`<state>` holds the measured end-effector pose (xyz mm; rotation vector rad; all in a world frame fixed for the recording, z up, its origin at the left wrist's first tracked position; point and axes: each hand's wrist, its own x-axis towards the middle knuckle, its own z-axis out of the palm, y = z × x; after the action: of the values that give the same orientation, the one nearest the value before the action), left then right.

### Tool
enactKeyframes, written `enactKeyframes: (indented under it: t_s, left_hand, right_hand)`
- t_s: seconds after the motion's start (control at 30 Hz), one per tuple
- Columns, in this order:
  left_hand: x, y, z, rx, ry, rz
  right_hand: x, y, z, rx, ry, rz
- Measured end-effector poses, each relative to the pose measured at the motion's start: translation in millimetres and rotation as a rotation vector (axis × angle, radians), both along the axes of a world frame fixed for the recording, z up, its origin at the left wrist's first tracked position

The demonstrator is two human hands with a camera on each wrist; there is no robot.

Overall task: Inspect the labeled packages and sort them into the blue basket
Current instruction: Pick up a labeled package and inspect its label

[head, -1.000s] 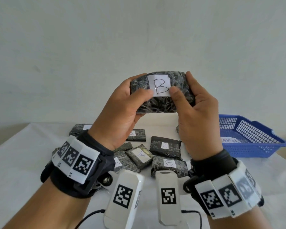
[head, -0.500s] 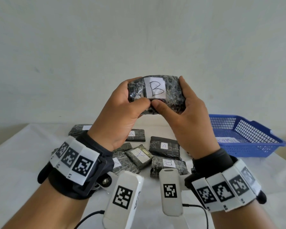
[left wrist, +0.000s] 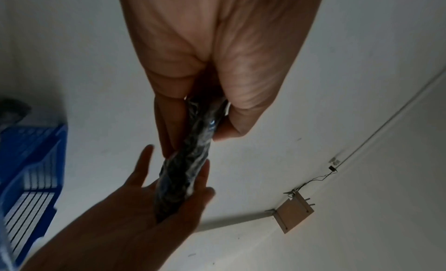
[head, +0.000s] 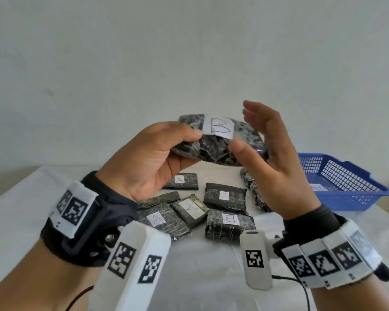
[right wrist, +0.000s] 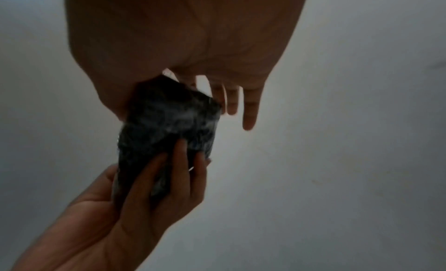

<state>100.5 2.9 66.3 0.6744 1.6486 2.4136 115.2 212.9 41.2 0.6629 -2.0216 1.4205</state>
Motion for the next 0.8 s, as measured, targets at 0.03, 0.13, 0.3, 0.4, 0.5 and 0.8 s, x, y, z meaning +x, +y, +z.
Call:
enactKeyframes:
  t_s: [0.03,0.13,0.3,0.4,0.5,0.8]
  left_hand:
    - [3.8,1.8,-0.4,0.006,-0.032,-0.042]
    - [9.8,12.5,-7.3,0.024,-0.053,-0.088]
    - [3.2,25.5,-21.9,-0.049,0.207,0.206]
    - [3.0,27.7,-25.1,-0.073,0.285,0.262]
    - [3.0,27.8,-24.8,-0.025,0.247,0.278]
    - [-0.3,27.7,-31.6,-0.066,0.261,0.301]
  right_hand:
    - [1.3,-1.3,0.2,-0.005,0.056,-0.007]
    - [1.3,-9.6,4.4,-0.172,0.114,0.012]
    - [-0.5,-18.1,4.9,-0.358,-0.045,0.072]
    - [-0.1,-15.5,2.9,-0.362,-0.075,0.101]
    - [4.8,-14.5,5.8,-0.357,-0.15,0.266]
    - [1.2,-17.7,3.0,-0.308,-0.117,0.112]
